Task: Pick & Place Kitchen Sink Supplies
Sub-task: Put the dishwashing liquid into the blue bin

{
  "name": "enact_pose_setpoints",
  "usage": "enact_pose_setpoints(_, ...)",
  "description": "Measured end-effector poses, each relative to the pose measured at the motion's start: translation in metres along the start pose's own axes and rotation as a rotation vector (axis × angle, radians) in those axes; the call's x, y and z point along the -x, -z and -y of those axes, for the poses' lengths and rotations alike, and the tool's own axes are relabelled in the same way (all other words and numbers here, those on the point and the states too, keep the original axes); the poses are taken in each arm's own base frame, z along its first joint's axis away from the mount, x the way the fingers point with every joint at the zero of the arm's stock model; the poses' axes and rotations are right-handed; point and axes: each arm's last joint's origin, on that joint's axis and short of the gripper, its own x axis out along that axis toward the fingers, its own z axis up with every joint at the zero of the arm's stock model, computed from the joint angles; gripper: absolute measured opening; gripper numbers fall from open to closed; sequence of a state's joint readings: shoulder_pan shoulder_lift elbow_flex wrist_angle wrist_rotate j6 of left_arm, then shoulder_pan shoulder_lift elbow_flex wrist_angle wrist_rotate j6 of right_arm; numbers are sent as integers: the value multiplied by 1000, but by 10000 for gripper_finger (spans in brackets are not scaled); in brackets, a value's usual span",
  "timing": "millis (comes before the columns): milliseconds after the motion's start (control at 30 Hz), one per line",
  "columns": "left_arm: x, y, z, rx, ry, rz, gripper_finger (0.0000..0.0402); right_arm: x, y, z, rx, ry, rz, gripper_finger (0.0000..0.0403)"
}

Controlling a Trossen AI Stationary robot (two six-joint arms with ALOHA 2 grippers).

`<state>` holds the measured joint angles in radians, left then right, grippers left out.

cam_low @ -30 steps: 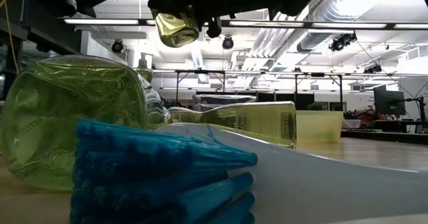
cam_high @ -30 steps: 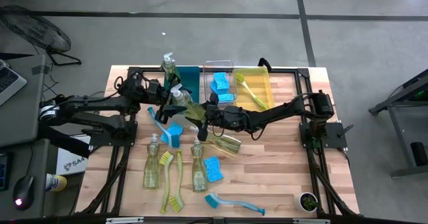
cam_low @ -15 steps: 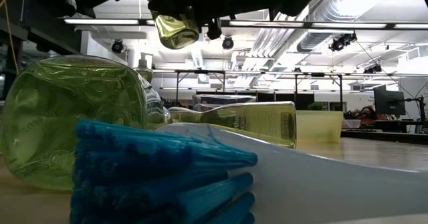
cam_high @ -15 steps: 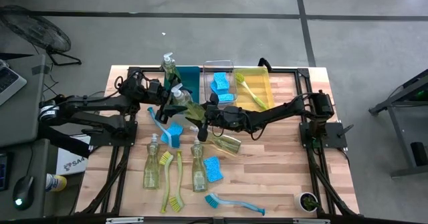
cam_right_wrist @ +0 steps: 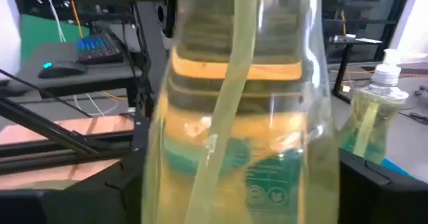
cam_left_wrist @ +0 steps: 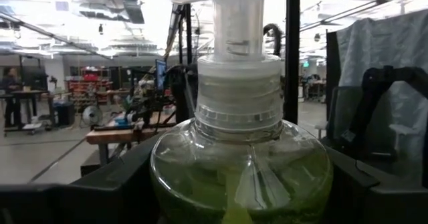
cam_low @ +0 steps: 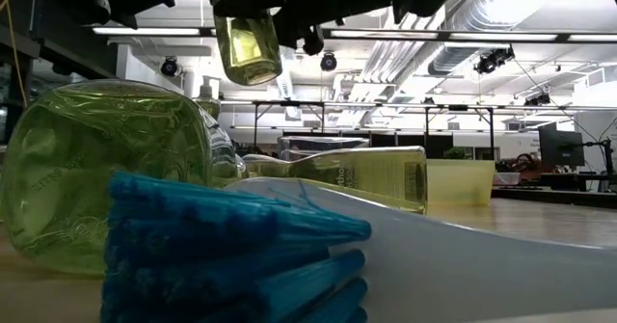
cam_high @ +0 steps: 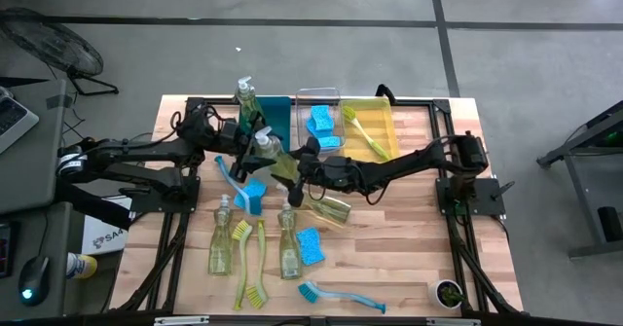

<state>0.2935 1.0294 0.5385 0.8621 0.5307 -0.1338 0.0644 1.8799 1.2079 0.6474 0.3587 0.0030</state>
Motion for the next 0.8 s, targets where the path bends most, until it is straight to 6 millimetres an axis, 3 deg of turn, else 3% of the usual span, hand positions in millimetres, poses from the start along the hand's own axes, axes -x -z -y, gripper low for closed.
enact_pose_setpoints(533,12,0,0,-88,-253,-137,273,58,-40,-19,116,319,-177,302)
enact_pose_setpoints(800,14,2,0,-85,-278,-162,272,57,-39,-19,77,326,-169,302)
